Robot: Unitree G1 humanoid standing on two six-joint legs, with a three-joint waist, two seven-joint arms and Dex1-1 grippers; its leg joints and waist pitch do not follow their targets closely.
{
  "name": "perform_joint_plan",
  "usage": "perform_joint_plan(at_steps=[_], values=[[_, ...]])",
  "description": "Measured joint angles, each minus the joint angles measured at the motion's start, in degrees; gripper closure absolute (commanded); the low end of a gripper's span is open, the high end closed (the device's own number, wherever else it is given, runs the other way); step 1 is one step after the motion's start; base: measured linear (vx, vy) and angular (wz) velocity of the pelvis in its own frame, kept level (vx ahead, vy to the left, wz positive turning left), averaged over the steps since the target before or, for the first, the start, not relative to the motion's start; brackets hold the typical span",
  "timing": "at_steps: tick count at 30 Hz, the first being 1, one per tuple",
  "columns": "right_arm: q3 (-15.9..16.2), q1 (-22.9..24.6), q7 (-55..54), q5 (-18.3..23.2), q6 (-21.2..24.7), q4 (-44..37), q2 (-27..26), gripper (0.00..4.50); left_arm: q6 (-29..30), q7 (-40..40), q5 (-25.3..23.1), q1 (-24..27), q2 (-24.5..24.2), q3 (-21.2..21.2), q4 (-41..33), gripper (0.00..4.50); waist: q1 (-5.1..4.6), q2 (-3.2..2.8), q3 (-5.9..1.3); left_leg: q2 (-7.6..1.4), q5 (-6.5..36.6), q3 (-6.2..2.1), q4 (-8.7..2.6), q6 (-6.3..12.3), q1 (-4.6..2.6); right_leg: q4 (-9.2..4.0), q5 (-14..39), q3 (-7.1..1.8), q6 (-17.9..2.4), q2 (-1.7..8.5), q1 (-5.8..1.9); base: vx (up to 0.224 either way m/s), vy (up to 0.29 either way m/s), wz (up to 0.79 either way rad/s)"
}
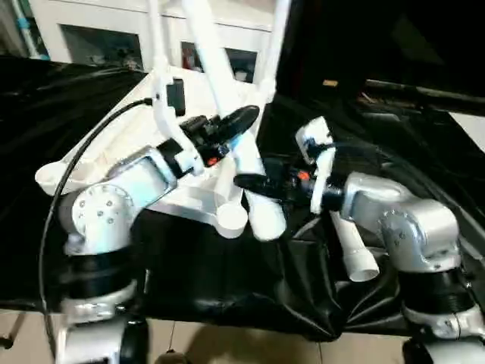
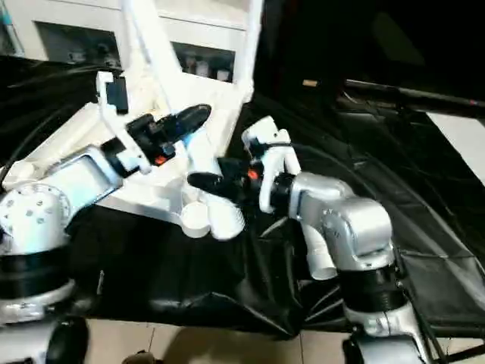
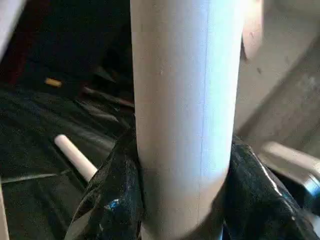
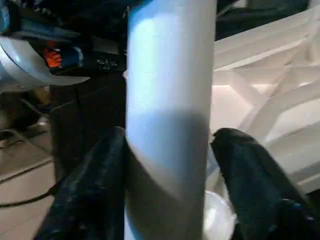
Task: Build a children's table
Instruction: Pick table leg
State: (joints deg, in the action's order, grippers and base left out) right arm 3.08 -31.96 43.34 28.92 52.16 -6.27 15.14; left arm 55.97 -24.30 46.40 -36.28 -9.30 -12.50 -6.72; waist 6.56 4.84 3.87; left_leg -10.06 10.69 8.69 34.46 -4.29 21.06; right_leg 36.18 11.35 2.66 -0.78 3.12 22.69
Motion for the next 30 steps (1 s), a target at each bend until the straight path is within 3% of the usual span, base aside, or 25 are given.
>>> perform_joint_plan(at_steps=[4, 8, 11, 21, 30], values=[[0.0, -1.1, 2.9, 1.1, 1.7, 1.2, 2.0, 1.09, -0.1, -4.9, 0.0, -1.3, -2.5, 2.4, 0.6, 2.69, -0.02, -0.24, 0.11, 0.00, 0.0, 0.00, 0.03, -0.04, 0.00, 0.01, 0.0, 0.00, 0.0, 0.00, -0.01, 0.000, 0.000, 0.00], [-0.1, -3.5, 9.8, 4.9, 4.8, 2.7, 6.3, 1.09, -0.8, -13.8, 0.2, -4.5, -6.4, 5.8, 1.2, 2.69, -0.03, -0.44, 0.07, -0.01, 0.0, 0.00, 0.03, -0.05, -0.03, 0.02, -0.1, 0.00, -0.1, 0.00, -0.01, 0.000, 0.000, 0.00], [1.6, -3.8, 13.2, 5.2, 4.8, 3.1, 8.4, 1.09, -1.1, -17.4, 0.3, -4.7, -7.2, 6.9, 1.4, 2.69, -0.13, -0.56, 0.00, -0.02, -0.1, 0.02, 0.03, -0.06, -0.03, 0.05, -0.1, 0.01, -0.1, 0.00, 0.00, 0.000, 0.000, 0.00], [5.2, -4.4, 18.7, 5.1, 3.5, 4.3, 9.9, 1.09, -2.0, -24.5, 0.3, -4.7, -10.5, 9.6, 1.6, 2.69, 0.06, -0.55, 0.00, -0.03, -0.2, 0.02, 0.06, 0.04, -0.02, 0.09, -0.1, 0.03, -0.1, 0.01, 0.00, 0.000, 0.000, 0.00], [5.4, -4.9, 20.0, 5.4, 3.5, 5.0, 10.0, 1.09, -3.3, -27.1, 0.0, -5.0, -11.0, 10.6, 2.7, 2.69, 0.06, -0.55, 0.00, -0.03, -0.2, 0.04, 0.06, 0.05, 0.00, 0.09, -0.1, 0.03, -0.1, 0.02, 0.01, 0.000, 0.000, 0.00]])
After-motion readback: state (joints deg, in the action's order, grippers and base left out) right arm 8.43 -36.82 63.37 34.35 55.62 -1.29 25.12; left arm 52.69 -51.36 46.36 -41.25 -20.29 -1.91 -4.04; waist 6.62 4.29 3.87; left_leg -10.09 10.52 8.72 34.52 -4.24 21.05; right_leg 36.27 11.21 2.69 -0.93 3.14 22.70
